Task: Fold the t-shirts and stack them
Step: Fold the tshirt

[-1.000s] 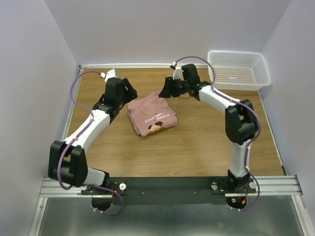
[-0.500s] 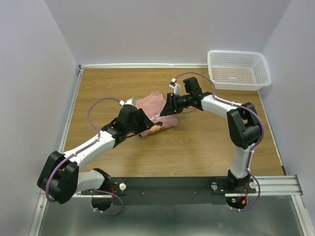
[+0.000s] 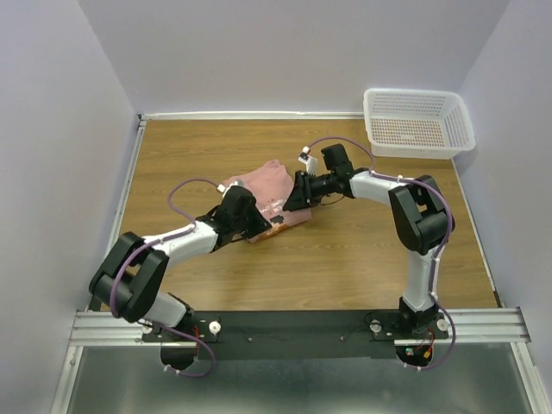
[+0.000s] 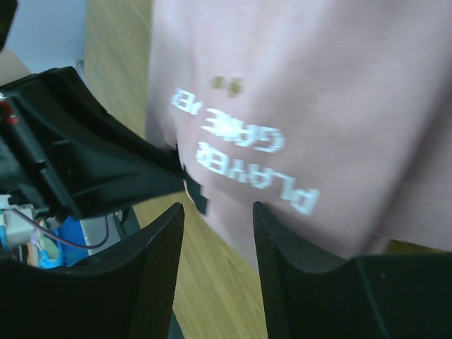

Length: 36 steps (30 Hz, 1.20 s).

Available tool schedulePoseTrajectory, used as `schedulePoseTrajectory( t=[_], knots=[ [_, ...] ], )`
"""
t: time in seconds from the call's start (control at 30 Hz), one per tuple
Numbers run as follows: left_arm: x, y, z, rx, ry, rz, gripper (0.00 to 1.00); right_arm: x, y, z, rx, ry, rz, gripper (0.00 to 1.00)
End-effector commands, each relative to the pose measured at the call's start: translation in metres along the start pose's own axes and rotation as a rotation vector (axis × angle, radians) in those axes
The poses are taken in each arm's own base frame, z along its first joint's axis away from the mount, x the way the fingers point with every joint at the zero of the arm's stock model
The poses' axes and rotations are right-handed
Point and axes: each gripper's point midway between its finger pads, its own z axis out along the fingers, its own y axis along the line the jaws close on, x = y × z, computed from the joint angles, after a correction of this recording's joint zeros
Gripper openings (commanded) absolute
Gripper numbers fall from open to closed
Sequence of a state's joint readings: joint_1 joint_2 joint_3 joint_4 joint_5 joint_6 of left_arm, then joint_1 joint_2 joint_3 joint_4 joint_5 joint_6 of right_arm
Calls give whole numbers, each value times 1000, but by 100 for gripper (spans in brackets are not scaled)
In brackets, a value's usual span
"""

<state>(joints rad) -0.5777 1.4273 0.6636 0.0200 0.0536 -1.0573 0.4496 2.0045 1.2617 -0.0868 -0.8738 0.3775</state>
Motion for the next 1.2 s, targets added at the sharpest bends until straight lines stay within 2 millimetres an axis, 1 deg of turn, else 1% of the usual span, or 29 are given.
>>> schedulePoseTrajectory(
  t=[0.0,0.03,0.07,0.1,0.13,0.2,0.23,0.3,0.37,0.4,0.43,0.47,0.5,0.53,0.57,0.6,0.67,0.7,0.73,0.77,0.83,0.87,0.9,0.93,1.0,1.03,1.07,1.13,1.17],
  knots=[
    [13,45,15,-114,28,-41,29,11,-29,3,12,6,60,51],
    [18,62,17,-153,46,-68,28,17,-41,4,26,14,87,51],
    [26,73,17,-174,72,-90,28,21,-52,7,36,20,103,50],
    [24,73,17,-173,72,-106,27,20,-54,5,39,16,105,50],
    [29,80,15,-181,81,-116,27,25,-63,5,48,21,126,50],
    [32,83,12,-180,85,-128,25,26,-71,4,64,15,134,49],
    [33,84,7,-176,81,-130,25,25,-72,1,66,9,138,49],
    [33,86,1,-173,72,-137,25,22,-67,-2,64,1,135,49],
    [27,79,-8,-149,53,-132,26,13,-52,-10,51,-24,116,49],
    [23,74,-11,-135,44,-124,29,9,-46,-13,47,-35,109,49],
    [18,65,-18,-115,30,-106,34,3,-35,-19,39,-54,94,49],
    [13,60,-22,-102,19,-98,34,4,-35,-19,36,-51,97,49],
    [6,49,-27,-75,0,-84,40,0,-21,-25,15,-62,90,49],
    [1,42,-35,-60,-13,-73,41,-2,-14,-27,1,-63,82,49],
    [-4,37,-39,-52,-31,-66,43,-4,-7,-29,-11,-68,80,49],
    [-9,30,-43,-35,-44,-65,43,-6,4,-33,-33,-70,67,49],
    [-15,18,-50,2,-65,-60,42,-4,24,-33,-86,-49,52,49],
    [-17,15,-51,10,-68,-61,40,-3,28,-32,-91,-46,48,49],
    [-19,13,-51,14,-72,-64,38,-2,39,-31,-136,-23,40,49],
    [-18,14,-48,7,-66,-66,34,5,47,-24,-171,12,49,49],
    [-15,20,-43,-14,-52,-66,30,11,56,-15,-195,45,50,47],
    [-9,29,-36,-46,-31,-68,23,16,65,-8,-210,72,56,45],
    [-6,35,-32,-63,-17,-70,21,13,71,-2,-230,63,22,41],
    [2,45,-25,-88,6,-70,19,20,72,8,-236,87,31,38],
    [9,59,-19,-123,18,-78,15,20,76,17,-261,95,29,32],
    [17,73,-15,-163,32,-94,14,25,75,24,-266,109,37,30],
    [18,80,-13,-186,28,-96,12,30,65,31,-260,125,73,26],
    [27,92,-12,-215,51,-111,11,35,55,38,-265,139,93,23],
    [31,95,-12,-221,60,-115,10,43,42,45,-252,157,119,21]
  ],
)
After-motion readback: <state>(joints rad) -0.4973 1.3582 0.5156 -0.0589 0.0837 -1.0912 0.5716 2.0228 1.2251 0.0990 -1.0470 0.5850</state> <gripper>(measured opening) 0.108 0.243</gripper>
